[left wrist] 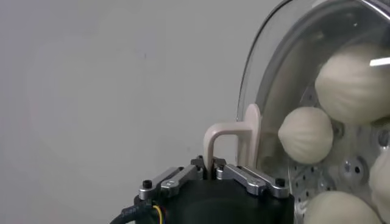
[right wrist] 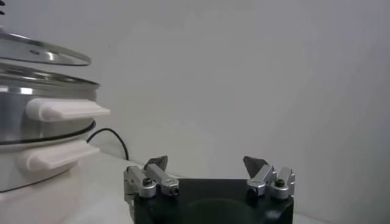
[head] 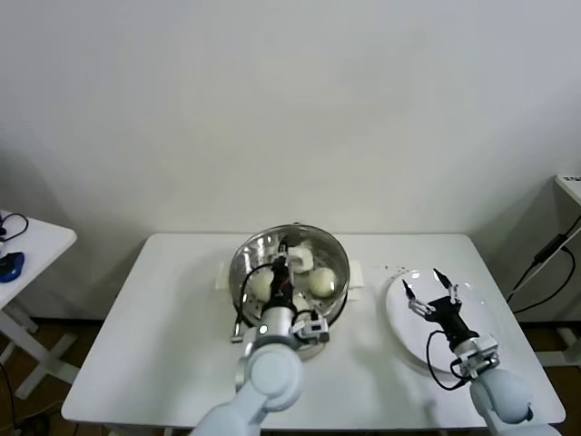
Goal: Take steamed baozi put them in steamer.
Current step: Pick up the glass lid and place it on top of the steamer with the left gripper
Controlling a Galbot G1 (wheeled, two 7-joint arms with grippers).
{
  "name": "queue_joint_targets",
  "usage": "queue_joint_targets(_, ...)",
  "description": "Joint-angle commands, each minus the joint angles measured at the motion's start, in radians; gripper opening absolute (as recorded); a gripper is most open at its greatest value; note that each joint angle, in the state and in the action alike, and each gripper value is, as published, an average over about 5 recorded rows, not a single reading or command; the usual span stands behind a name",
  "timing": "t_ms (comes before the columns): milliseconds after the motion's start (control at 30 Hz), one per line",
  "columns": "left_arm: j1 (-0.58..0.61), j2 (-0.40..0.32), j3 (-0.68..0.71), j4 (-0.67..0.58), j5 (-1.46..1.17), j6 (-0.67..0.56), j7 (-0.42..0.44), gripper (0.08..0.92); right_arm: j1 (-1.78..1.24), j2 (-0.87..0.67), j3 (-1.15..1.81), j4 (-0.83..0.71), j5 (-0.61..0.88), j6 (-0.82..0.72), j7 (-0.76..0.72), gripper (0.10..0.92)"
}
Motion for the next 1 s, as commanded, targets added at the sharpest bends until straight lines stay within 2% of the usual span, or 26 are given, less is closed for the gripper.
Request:
queue_joint_targets(33,-0.031,-0.032,0.024,0.046,0.027,0.029,0.008,0.159,0.000,0.003,0.010,-0.005,-0.002,0.003,-0.006,0.823)
queue_joint_targets(433,-0.023,-0.042,0.009,0.055,0.085,0.021,0.056,0.159,-0.002,0.007,0.025,-0.009,-0.002,0.005,-0.012,0.823)
queue_joint_targets(1000,-0.032,-0.047,0.006,0.080,0.109,0.016,0.064,0.159,-0.005,0.016,0.033,-0.013,-0.002,0.010,-0.026,0.823)
